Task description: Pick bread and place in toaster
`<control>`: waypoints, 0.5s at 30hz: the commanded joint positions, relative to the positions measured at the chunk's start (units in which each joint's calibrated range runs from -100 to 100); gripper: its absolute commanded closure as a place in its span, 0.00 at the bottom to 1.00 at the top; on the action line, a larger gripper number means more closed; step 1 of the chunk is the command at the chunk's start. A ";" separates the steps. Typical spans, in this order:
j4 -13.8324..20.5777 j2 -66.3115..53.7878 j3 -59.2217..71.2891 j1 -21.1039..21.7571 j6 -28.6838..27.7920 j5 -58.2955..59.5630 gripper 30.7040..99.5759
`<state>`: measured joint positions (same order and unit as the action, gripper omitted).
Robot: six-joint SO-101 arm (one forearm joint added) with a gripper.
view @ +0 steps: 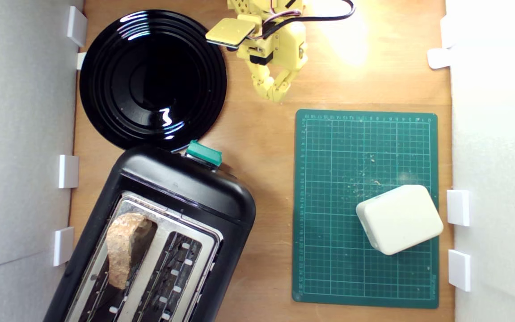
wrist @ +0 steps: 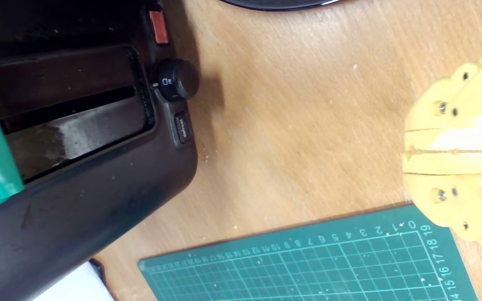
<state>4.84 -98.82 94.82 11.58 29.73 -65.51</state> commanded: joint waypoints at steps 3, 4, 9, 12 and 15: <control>0.33 -0.34 0.73 0.19 0.17 0.06 0.86; 0.14 -0.34 0.73 0.35 0.17 0.06 0.86; -0.04 -0.09 0.64 0.51 0.17 -0.02 0.85; -0.13 -0.01 0.64 0.27 0.17 -0.11 0.85; 0.05 0.16 0.64 0.51 0.27 -0.11 0.86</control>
